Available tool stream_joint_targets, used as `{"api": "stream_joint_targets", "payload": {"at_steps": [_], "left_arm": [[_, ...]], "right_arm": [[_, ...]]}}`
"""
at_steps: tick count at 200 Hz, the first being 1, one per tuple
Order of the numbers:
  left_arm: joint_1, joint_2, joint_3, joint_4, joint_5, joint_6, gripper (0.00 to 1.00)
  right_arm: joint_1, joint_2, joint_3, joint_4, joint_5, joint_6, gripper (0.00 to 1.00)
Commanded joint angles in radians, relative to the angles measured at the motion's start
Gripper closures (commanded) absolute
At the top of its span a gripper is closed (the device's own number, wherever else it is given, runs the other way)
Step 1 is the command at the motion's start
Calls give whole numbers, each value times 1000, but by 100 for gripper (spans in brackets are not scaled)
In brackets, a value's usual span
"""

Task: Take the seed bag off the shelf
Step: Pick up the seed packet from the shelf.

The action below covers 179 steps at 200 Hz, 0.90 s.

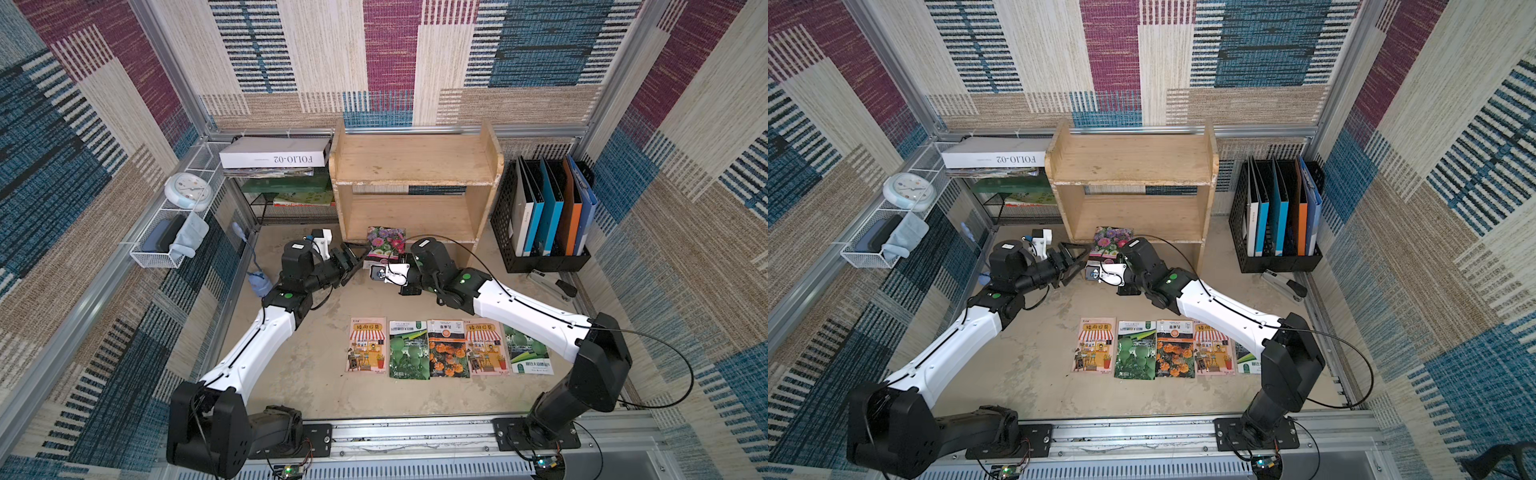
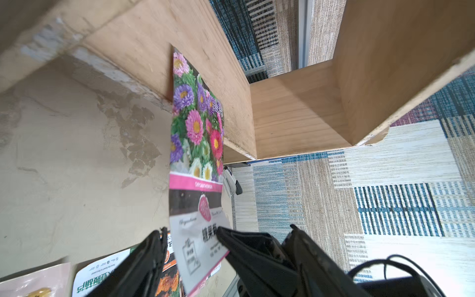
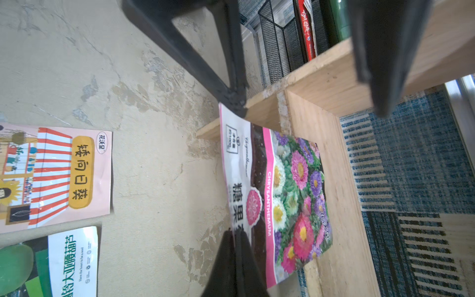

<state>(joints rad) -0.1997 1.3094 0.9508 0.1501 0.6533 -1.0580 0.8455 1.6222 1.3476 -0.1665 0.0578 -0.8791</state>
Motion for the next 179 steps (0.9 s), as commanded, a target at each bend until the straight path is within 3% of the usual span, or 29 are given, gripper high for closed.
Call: {"api": "stream_joint_targets", "payload": {"at_steps": [1,17,61,74,113,137,173,179], "left_arm": [[3,50,36,-2,45,28,18],[3,79,51,-9,52,37,15],[3,115,66,7,54,39,18],[3,124,66,20,60,31,28],[3,162,64,68,86,-5,79],[3,168,56,77,87,-15,98],[3,150,46,70,81,-11,100],[3,145,45,71,81,-11,100]], "right_arm": [[14,6,-1,12,-22,6,100],[18,8,1,12,-21,7,100],[32,4,4,5,-22,6,100],[36,1,1,2,-24,8,100],[46,-5,-4,3,-19,10,100],[47,-5,-4,2,-14,10,100],[52,-15,-4,-5,9,27,100],[52,-20,-5,-5,19,39,93]]}}
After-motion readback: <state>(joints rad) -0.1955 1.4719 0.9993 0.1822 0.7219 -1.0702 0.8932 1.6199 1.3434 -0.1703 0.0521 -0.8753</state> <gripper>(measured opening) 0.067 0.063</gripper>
